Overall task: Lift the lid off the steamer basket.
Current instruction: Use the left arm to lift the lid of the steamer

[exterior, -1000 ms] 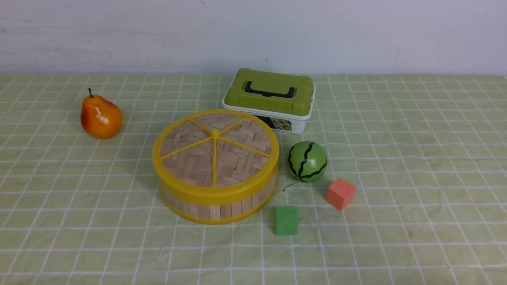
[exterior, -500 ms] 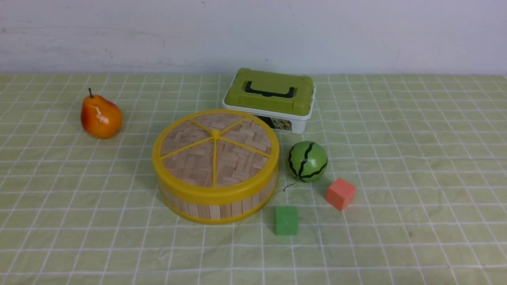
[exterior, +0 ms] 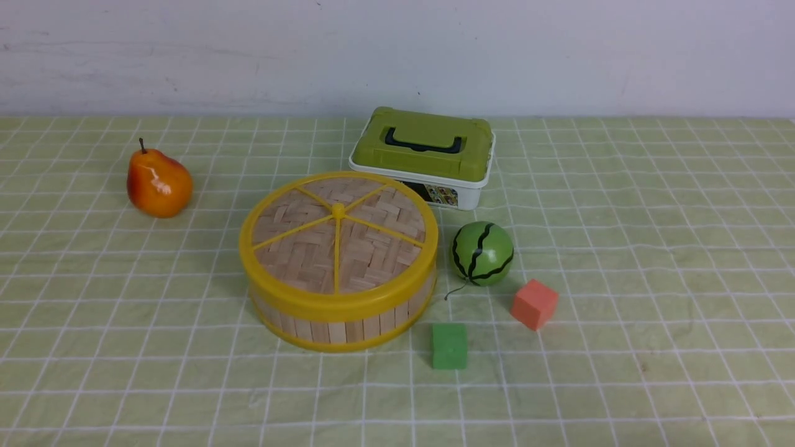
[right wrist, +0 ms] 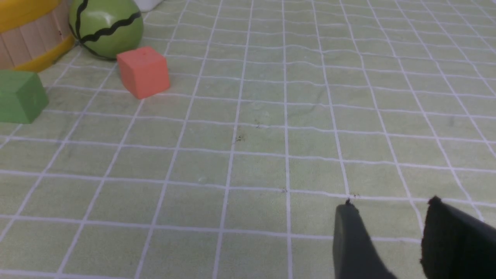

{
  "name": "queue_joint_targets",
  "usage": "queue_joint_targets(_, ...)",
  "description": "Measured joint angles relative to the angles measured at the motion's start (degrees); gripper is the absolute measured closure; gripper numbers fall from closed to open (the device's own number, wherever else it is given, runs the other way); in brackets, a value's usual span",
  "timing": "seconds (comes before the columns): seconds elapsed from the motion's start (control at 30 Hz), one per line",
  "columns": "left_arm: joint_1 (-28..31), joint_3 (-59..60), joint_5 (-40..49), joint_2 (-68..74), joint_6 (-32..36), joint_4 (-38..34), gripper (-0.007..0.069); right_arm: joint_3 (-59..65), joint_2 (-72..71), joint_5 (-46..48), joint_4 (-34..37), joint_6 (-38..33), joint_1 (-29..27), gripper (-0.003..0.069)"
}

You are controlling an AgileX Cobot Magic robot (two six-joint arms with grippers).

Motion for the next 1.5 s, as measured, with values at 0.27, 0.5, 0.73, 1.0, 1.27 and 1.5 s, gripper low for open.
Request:
queue_joint_targets(0.27,0.0,0.0,-15.1,0.0,0.0,0.0,0.0414,0.0,0.0,0.0,0.0,0.0,0.0,0.0417)
queue_joint_targets(0.5,0.0,0.0,-33.0,0.0,-0.4,-0.3,0.0406,0.0,0.0,0.0,0.0,0.0,0.0,0.0417)
queue_joint_targets(0.73,0.0,0.0,-49.2,0.0,-19.3,-2.6,0.0398,0.0,0.0,0.0,0.0,0.0,0.0,0.0417)
queue_joint_targets(1.0,0.0,-8.1,-46.6,0.6,-27.6,-3.3,0.0389,0.0,0.0,0.0,0.0,0.0,0.0,0.0417)
queue_joint_targets(1.27,0.0,-34.1,-13.2,22.6,-20.0,-2.2,0.0388,0.0,0.0,0.0,0.0,0.0,0.0,0.0417)
queue_joint_targets(1.5,0.0,-37.4,-17.7,40.7,-19.9,-3.7,0.0391,0.0,0.0,0.0,0.0,0.0,0.0,0.0417)
